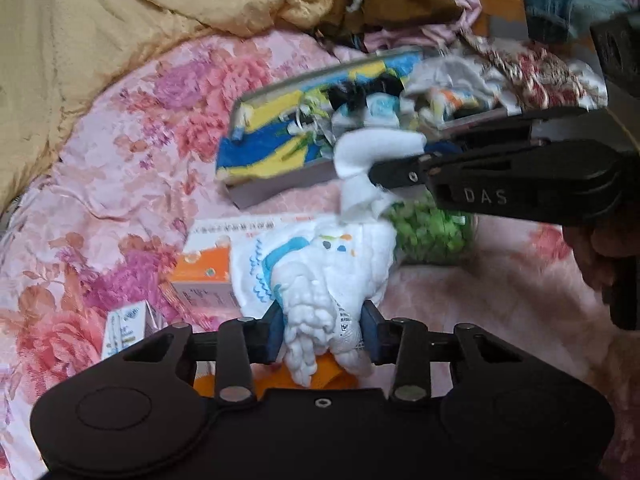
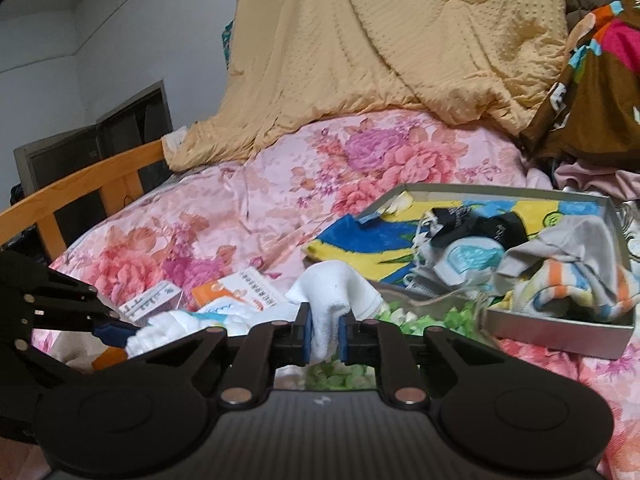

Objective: Organize soft objects
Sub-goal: 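Carry the towel into the frog tray with the left tool while the right tool lowers the white cloth there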

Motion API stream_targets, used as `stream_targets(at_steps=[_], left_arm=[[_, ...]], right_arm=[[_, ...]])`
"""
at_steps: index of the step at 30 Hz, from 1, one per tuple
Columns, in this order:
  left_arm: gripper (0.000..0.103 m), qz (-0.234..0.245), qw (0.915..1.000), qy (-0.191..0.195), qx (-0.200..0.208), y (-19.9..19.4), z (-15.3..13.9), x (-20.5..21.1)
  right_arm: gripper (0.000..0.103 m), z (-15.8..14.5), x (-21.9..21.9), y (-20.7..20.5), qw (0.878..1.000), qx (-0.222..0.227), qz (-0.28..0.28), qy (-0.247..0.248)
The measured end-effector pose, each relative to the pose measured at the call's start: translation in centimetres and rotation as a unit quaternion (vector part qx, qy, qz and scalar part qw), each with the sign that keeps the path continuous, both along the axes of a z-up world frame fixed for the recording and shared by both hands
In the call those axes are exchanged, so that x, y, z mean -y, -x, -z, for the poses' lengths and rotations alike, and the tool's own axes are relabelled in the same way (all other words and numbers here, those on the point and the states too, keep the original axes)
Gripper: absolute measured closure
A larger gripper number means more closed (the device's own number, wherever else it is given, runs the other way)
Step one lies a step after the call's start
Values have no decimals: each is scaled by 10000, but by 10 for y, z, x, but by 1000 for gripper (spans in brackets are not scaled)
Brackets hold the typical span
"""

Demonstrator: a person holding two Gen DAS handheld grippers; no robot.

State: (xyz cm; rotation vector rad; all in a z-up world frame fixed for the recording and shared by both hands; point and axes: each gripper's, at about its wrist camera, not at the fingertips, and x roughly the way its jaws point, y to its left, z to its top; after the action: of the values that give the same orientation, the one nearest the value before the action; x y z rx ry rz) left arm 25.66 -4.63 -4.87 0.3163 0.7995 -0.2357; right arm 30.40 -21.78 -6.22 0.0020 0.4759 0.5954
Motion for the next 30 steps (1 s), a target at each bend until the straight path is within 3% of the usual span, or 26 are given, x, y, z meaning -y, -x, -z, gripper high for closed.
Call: stream_targets(at_steps=[9, 17, 24, 30], left_arm=[[64, -274, 9957, 440, 769, -10, -21, 7], [64, -295, 9842, 1006, 1425, -62, -39, 28], [64, -351, 9760, 1646, 1384, -118, -31, 66], [64, -175, 9746, 1763, 1370, -148, -16, 102]], right_arm=[[89, -13, 25, -7, 9988, 212, 412, -143], [89, -38, 61, -27, 9938, 561, 962, -12], [89, -45, 100, -44, 9882, 708, 1252, 533], [89, -29, 128, -61, 9843, 566, 1665, 147]])
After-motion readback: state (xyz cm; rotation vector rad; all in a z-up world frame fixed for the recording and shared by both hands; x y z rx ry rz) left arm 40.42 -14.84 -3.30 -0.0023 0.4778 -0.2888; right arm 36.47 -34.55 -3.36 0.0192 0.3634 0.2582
